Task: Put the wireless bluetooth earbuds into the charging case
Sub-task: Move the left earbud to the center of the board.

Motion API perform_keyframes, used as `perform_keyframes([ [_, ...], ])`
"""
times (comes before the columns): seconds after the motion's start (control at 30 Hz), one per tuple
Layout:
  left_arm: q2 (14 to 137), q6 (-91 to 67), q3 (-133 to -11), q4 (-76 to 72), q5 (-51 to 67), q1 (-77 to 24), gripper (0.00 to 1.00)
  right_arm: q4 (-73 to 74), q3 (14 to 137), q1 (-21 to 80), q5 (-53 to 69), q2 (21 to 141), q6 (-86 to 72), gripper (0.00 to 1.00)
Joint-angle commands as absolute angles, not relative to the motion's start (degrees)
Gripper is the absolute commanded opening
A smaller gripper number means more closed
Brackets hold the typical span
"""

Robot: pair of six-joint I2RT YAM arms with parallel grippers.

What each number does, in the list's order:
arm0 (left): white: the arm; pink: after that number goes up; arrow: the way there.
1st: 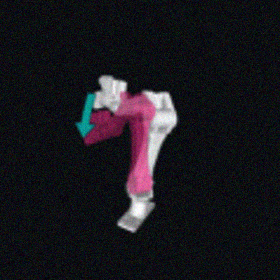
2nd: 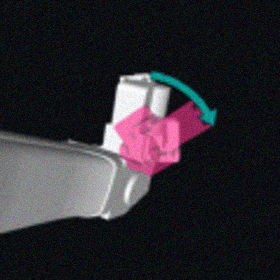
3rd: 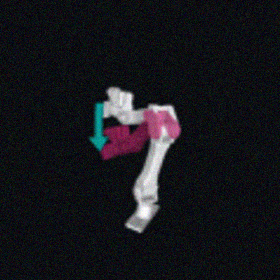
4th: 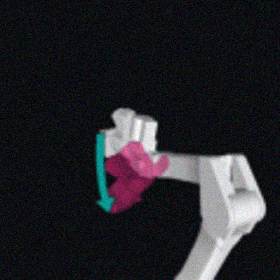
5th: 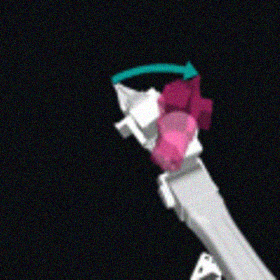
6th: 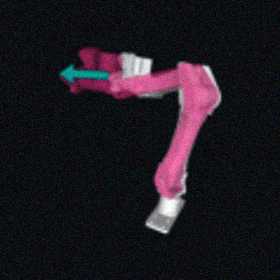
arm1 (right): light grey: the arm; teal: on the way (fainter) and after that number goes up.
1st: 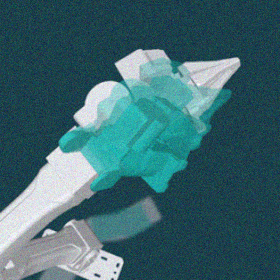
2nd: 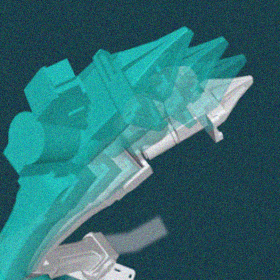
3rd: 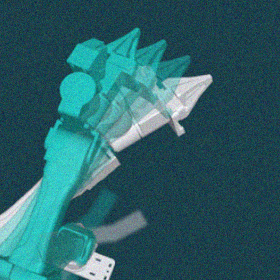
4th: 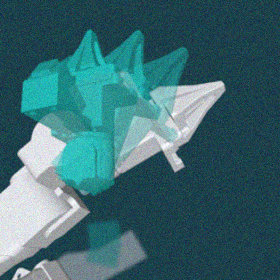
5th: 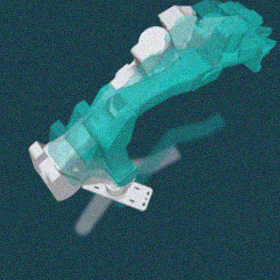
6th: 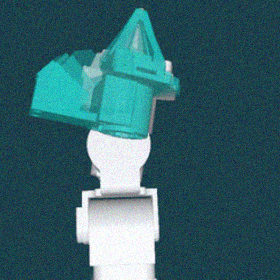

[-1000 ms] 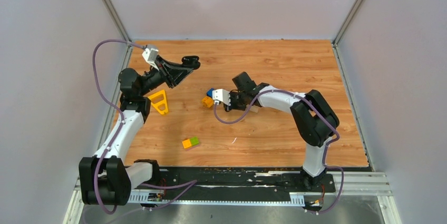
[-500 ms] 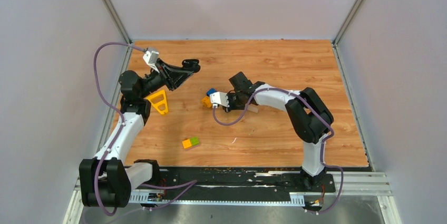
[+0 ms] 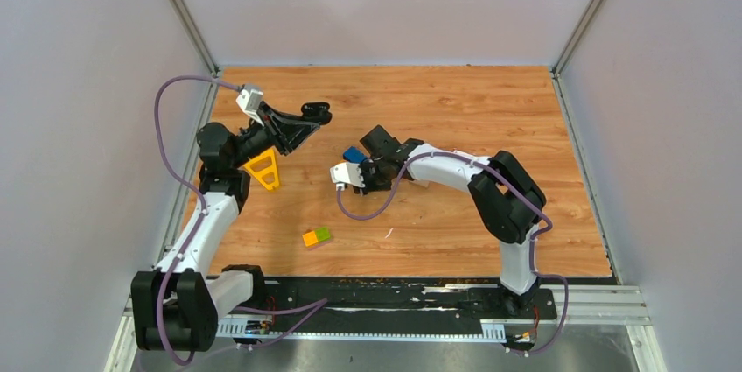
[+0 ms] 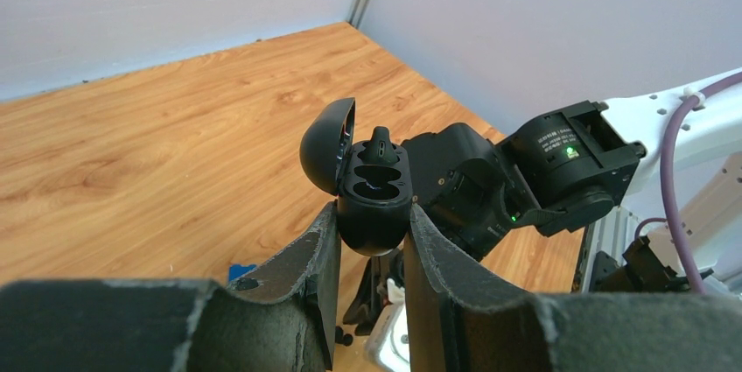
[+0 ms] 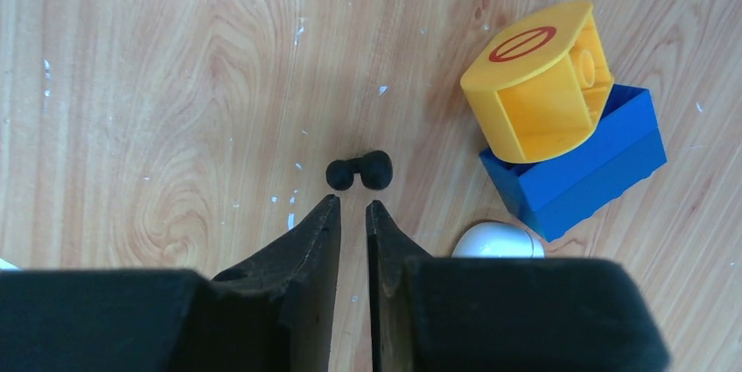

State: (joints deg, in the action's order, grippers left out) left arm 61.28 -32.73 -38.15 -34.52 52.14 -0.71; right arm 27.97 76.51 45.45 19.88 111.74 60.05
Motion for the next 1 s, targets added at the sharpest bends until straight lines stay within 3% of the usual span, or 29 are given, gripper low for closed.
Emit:
perform_keyframes([
  [0.0, 59.35, -32.68, -37.65, -36.14, 51.93, -0.26, 0.0, 32.67, 79.28, 45.54, 20.02, 111.31, 58.32, 0.19],
  [0.3, 59.51, -32.56, -38.05, -36.06, 51.99, -0.26, 0.0, 40.46, 83.2, 45.06, 25.61, 110.0, 65.54, 0.17],
  [0.57, 59.47, -32.25, -38.81, -35.17, 52.16, -0.19, 0.0, 42.13, 92.87, 45.21, 32.25, 116.77, 58.04, 0.15],
  [0.97, 59.11, -32.75, -38.47, -35.96, 51.93, -0.18, 0.0, 40.59, 88.91, 47.8, 37.72, 116.02, 52.47, 0.09],
])
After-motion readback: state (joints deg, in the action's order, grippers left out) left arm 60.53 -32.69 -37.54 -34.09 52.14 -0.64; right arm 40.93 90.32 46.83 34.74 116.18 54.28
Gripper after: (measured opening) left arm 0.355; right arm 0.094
